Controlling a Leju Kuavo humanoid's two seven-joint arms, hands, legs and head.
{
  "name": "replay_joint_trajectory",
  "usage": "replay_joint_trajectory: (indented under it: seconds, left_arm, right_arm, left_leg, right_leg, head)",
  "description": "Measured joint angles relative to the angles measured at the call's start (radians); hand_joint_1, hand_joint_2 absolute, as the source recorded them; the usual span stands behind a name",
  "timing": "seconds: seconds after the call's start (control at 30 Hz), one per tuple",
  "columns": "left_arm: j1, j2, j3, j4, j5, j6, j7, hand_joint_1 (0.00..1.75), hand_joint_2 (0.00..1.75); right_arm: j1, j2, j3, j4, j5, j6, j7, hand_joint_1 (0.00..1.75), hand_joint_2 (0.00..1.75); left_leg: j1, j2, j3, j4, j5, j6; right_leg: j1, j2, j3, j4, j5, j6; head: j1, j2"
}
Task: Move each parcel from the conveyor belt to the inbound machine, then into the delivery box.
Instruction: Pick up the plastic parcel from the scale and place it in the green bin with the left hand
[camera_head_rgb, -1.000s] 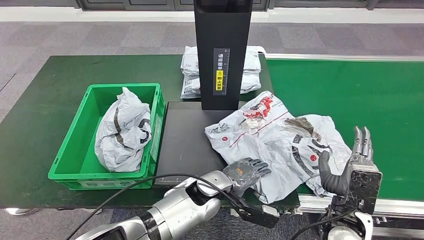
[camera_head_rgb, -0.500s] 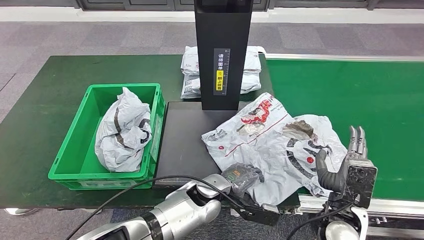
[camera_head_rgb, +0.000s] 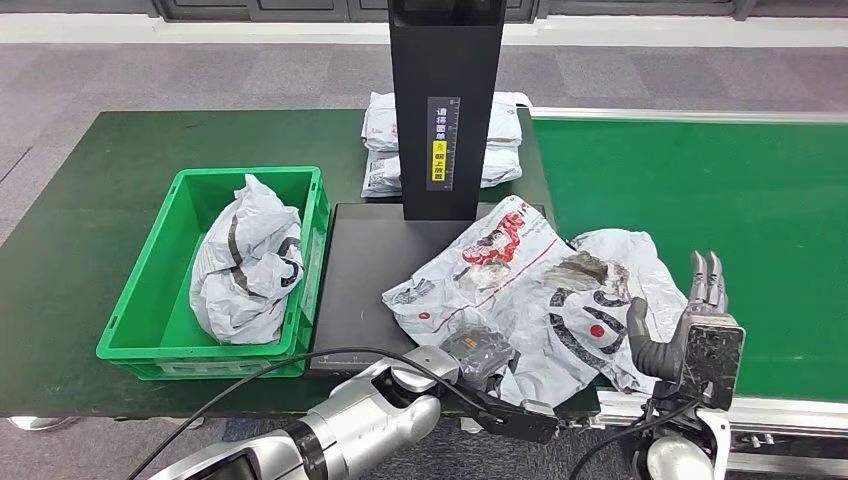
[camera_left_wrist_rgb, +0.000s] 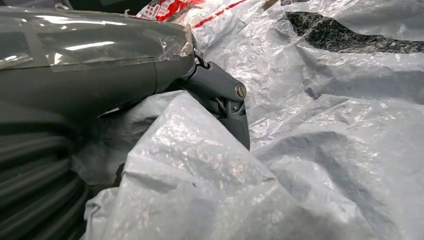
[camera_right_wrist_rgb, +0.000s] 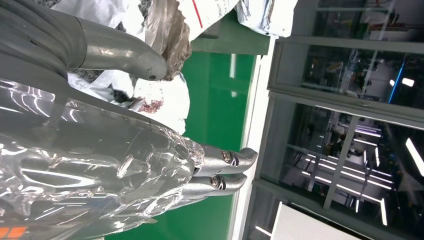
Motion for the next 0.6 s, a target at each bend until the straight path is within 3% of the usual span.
replay_joint_trajectory:
  seconds: [0.27, 0.43, 0.6]
  left_arm:
    - [-0.01, 0.001, 0.047, 0.02, 0.003, 0.048, 0.02, 1.75, 1.75]
    - [-0.018, 0.02, 0.138, 0.0, 0.028, 0.124, 0.028, 1.75, 1.75]
    - [-0.027, 0.038, 0.216, -0.031, 0.027, 0.13, 0.027, 1.75, 1.75]
  right_arm:
    - [-0.026, 0.0, 0.0, 0.024, 0.006, 0.001, 0.009, 0.0, 1.75]
    - [-0.026, 0.0, 0.0, 0.032, 0.02, 0.0, 0.014, 0.0, 1.75]
    - [-0.026, 0.0, 0.0, 0.032, 0.024, 0.0, 0.016, 0.0, 1.75]
  left_leg:
    - [0.0, 0.0, 0.0, 0.0, 0.001, 0.0]
    - [0.0, 0.0, 0.0, 0.0, 0.001, 0.0]
    - [0.0, 0.0, 0.0, 0.0, 0.001, 0.0]
  right_leg:
    - [0.0, 0.0, 0.0, 0.0, 0.0, 0.0]
    - [0.0, 0.0, 0.0, 0.0, 0.0, 0.0]
    - [0.0, 0.0, 0.0, 0.0, 0.0, 0.0]
  head:
    - [0.0, 0.0]
    - [0.0, 0.0]
    - [0.0, 0.0]
